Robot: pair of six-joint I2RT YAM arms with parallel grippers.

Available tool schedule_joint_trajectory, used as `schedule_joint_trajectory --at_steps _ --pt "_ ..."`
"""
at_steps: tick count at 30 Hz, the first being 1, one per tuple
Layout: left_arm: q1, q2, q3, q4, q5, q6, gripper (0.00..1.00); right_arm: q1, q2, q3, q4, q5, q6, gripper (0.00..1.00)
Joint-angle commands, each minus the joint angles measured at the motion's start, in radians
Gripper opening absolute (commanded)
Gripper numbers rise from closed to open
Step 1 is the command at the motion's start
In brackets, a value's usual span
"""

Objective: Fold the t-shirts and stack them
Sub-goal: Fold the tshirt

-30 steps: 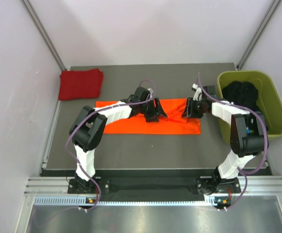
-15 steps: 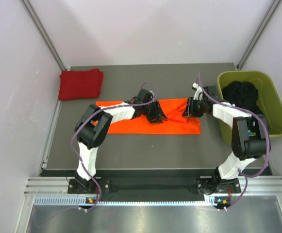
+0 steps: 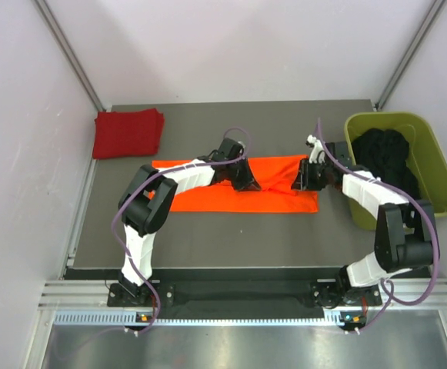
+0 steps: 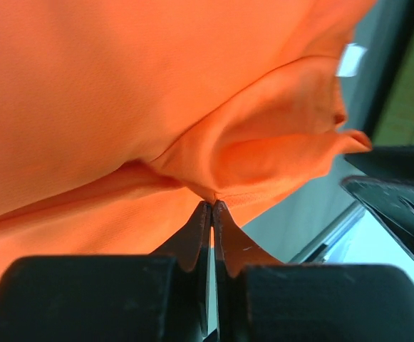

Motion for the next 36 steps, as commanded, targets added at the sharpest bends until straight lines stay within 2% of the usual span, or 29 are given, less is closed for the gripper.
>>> schedule_joint_trajectory --at_steps 1,11,19,23,26,29,32,35,36 --pt "-0.002 -0.041 0.034 -0.099 -0.033 0.048 0.04 0.021 -0.079 -0.031 -0.055 0.014 -0.018 0.33" --pt "0.005 -0.050 0.079 -0.265 -0.105 0.115 0.14 0.021 -0.192 -0.060 -0.116 0.168 0.053 0.38" --pt "0.005 -0.076 0.097 -0.331 -0.150 0.132 0.26 0.087 -0.114 -0.004 -0.083 0.223 0.108 0.37" --pt "0.005 -0.099 0.112 -0.414 -0.271 0.135 0.34 0.142 -0.083 -0.025 -0.035 0.235 0.163 0.35" --pt "0.009 -0.122 0.111 -0.406 -0.328 0.152 0.41 0.162 -0.044 -0.068 0.003 0.263 0.218 0.31" --pt "0.053 -0.113 0.152 -0.420 -0.334 0.192 0.43 0.161 -0.018 -0.102 0.055 0.330 0.258 0.30" --pt "0.167 -0.094 0.184 -0.466 -0.352 0.244 0.47 0.159 0.012 -0.093 0.045 0.415 0.283 0.31" --pt "0.251 -0.098 0.160 -0.478 -0.360 0.278 0.49 0.158 0.019 -0.102 0.062 0.478 0.313 0.33" --pt "0.311 -0.101 0.149 -0.478 -0.357 0.287 0.49 0.158 0.026 -0.103 0.066 0.502 0.326 0.33"
